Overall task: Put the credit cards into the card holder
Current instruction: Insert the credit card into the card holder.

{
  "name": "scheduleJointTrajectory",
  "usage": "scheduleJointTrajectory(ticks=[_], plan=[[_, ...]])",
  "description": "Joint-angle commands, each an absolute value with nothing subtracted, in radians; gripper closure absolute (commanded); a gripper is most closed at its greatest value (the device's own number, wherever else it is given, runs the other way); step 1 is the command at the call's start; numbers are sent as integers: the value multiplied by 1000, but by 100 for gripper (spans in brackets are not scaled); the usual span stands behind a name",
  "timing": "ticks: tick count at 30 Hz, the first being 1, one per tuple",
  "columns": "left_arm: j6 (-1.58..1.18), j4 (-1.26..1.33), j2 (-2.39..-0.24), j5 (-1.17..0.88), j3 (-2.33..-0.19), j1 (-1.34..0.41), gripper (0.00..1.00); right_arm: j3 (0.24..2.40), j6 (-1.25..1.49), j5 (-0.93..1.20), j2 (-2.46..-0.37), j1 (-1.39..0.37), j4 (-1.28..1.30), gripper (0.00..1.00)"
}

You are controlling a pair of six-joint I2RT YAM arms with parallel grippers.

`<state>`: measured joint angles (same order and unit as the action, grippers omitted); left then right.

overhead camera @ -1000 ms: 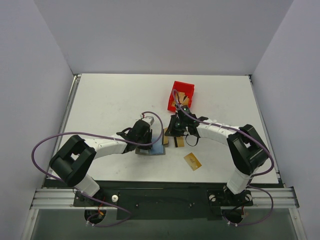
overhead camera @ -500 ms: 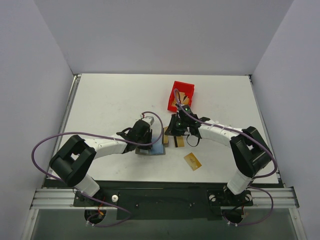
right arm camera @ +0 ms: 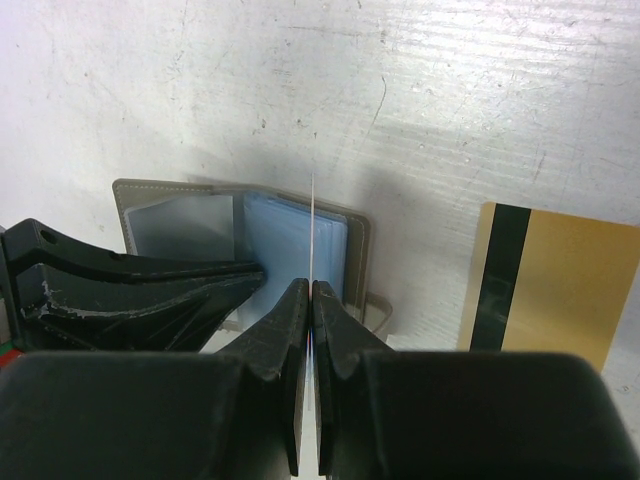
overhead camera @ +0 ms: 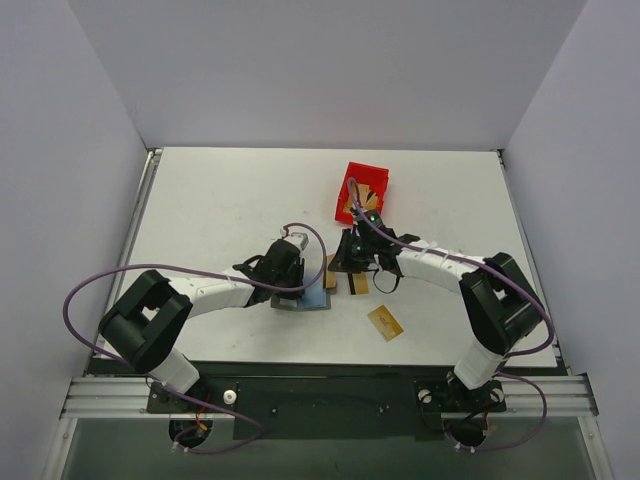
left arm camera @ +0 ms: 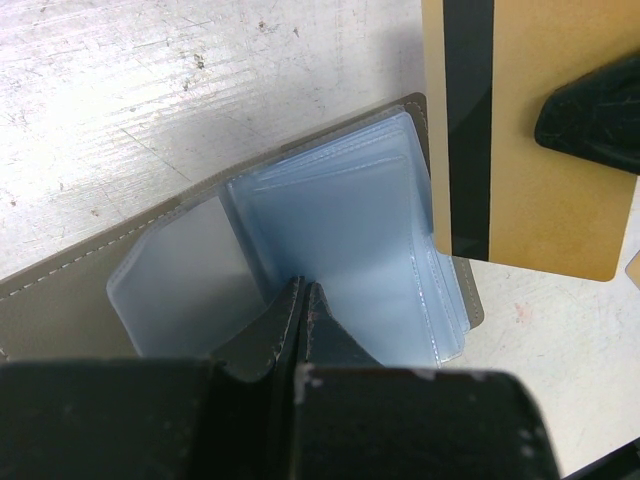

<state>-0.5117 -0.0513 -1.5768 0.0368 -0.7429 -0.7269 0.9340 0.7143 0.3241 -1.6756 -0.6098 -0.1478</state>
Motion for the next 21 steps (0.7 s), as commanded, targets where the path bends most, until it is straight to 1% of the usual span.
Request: scheduleJointTrajectory(ticks=[1,21], plan=[[-497,-167,-1611,43,-726,-726,100,966,712,336,-1686,-615,-152,100],[-495,-166,-1611,43,-726,-724,100,968,709,339,-1733,-615,-156,100]])
